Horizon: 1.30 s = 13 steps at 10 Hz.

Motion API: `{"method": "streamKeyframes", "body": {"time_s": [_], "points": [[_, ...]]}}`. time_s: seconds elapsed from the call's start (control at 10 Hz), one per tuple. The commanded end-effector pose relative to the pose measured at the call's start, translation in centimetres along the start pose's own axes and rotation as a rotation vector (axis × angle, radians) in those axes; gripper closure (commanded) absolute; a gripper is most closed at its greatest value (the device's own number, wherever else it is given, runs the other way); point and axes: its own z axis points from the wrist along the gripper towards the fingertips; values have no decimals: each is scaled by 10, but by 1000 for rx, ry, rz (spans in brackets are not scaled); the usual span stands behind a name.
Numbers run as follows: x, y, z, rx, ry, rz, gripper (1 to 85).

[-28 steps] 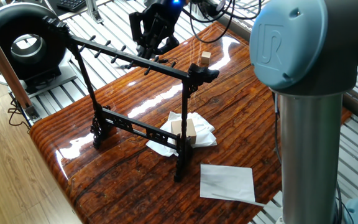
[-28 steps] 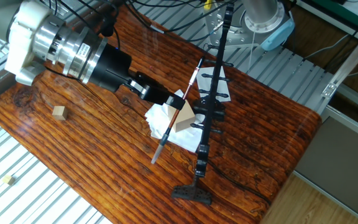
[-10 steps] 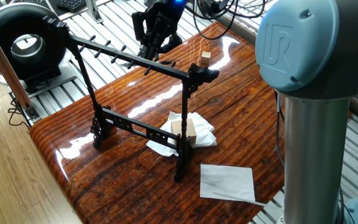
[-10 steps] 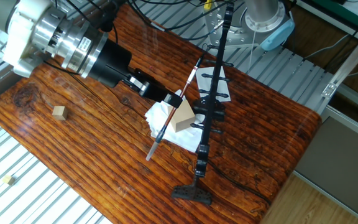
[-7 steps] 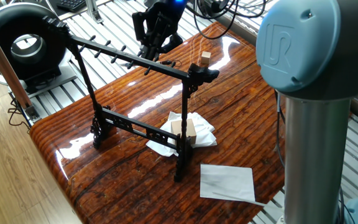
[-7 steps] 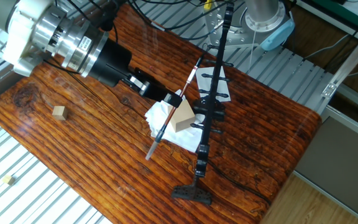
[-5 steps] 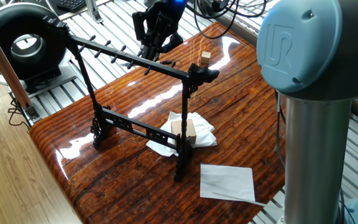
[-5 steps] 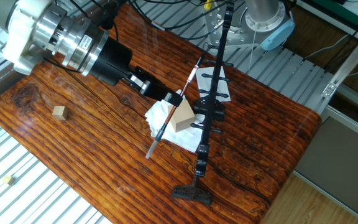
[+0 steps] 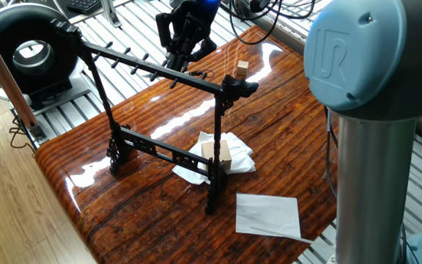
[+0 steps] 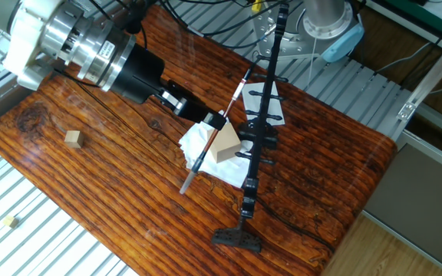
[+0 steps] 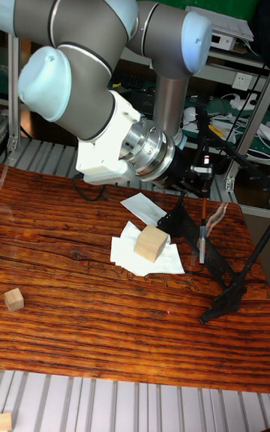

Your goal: Place the brush on the pen rack

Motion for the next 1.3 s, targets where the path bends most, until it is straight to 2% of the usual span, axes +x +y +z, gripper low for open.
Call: {"method": "streamKeyframes", "body": {"time_s": [0.0,0.6,1.2], "points": [[4,4,-2,4,-9,1,843],[-2,3,-2,16,-40,4,843],[4,8,-4,22,-41,23,843]]}}
